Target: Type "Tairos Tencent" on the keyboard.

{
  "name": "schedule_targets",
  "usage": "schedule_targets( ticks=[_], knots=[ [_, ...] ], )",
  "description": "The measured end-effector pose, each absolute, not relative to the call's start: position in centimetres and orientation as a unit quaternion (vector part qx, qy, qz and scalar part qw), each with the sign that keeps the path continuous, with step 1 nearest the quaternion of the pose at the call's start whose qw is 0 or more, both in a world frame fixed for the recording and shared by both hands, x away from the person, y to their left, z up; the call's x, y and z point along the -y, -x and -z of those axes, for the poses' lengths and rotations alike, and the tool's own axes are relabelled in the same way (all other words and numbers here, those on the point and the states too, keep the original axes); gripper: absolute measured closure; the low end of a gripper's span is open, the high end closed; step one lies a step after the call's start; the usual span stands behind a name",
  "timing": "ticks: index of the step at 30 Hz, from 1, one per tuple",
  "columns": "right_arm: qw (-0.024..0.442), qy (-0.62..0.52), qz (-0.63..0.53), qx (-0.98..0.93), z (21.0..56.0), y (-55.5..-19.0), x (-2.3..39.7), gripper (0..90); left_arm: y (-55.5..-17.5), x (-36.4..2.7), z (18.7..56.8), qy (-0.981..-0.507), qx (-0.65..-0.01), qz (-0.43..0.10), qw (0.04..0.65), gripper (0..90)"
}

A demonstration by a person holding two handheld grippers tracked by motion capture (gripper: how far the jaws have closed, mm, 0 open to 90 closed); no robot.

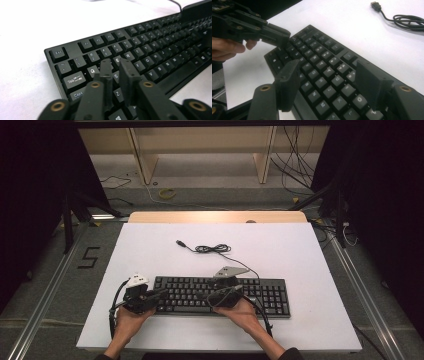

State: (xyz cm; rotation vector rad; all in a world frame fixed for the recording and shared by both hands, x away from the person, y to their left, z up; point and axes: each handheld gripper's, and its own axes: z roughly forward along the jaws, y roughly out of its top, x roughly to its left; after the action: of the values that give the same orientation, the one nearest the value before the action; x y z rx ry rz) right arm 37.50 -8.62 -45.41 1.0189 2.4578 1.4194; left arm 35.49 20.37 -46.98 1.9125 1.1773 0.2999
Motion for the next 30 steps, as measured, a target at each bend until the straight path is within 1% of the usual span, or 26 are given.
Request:
schedule_targets(
  ticks=[3,5,15,20,30],
  knots=[
    [0.064,-0.338,-0.472,-0.811,45.4,-37.3,9.1,36.8,-35.7,-20.2,47.2,-0.77,-0.471,-0.12,0.413,87.5],
    [0.066,-0.338,-0.474,-0.811,45.4,-37.1,9.4,36.5,-35.9,-20.2,47.3,-0.773,-0.47,-0.121,0.409,88.9],
    [0.072,-0.342,-0.482,-0.803,45.1,-36.4,11.0,35.1,-36.4,-20.0,47.8,-0.781,-0.473,-0.116,0.391,89.0],
    [0.075,-0.345,-0.485,-0.8,45.0,-36.1,11.6,33.4,-36.4,-19.9,47.8,-0.78,-0.475,-0.114,0.39,89.1],
    [0.076,-0.348,-0.485,-0.799,45.1,-35.7,12.5,33.0,-36.4,-19.8,48.1,-0.785,-0.473,-0.111,0.383,89.3]
  ],
)
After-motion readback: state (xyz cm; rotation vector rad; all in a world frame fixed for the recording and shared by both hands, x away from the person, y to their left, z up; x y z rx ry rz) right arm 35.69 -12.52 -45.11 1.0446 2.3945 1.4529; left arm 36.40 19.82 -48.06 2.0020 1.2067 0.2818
